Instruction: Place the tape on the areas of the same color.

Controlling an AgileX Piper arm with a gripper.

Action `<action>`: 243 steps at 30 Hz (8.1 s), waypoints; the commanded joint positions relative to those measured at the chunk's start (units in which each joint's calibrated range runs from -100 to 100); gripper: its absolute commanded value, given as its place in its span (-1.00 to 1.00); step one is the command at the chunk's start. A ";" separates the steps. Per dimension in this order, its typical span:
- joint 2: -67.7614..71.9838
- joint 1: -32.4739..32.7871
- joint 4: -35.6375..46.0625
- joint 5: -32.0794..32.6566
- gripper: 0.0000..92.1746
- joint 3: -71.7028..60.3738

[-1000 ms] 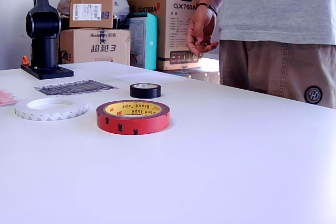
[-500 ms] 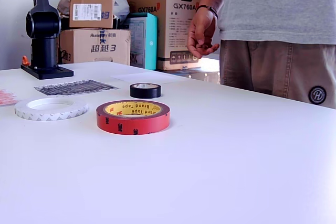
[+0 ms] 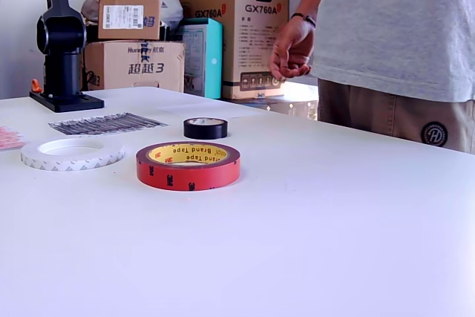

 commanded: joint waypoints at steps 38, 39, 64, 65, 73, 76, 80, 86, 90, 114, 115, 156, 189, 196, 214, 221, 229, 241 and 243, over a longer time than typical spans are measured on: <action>-0.11 0.55 -0.63 -0.80 -1.00 0.25; -0.11 1.02 -0.63 -0.80 -1.00 0.25; 0.64 1.18 -0.63 -0.07 -1.00 0.34; 0.64 1.18 -0.63 -0.07 -1.00 0.34; -0.01 1.26 -0.63 0.01 -0.97 0.16; -0.11 1.18 -0.71 2.63 -0.75 -0.39; -0.11 1.57 -2.66 4.03 -0.61 -0.39; -0.01 1.33 -3.43 3.54 -0.68 -0.02; -0.11 1.57 -3.43 3.94 -0.67 0.07; -0.11 1.18 -3.51 3.70 -0.19 -0.48; -0.11 1.18 -3.51 3.62 -0.19 -0.39; -0.01 1.10 -3.43 2.96 -0.60 0.34; 20.19 1.57 -14.88 3.86 -0.36 -2.21; 25.06 5.52 -14.88 8.20 -0.35 -7.02; 43.30 2.04 -14.80 8.53 -0.36 -21.20; 46.29 2.04 -14.71 8.53 -0.36 -22.92; 46.11 4.65 -14.12 8.53 -0.36 -22.92; 46.48 6.86 -14.12 10.74 -0.36 -22.11; 46.48 6.70 -14.12 10.74 -0.36 -22.11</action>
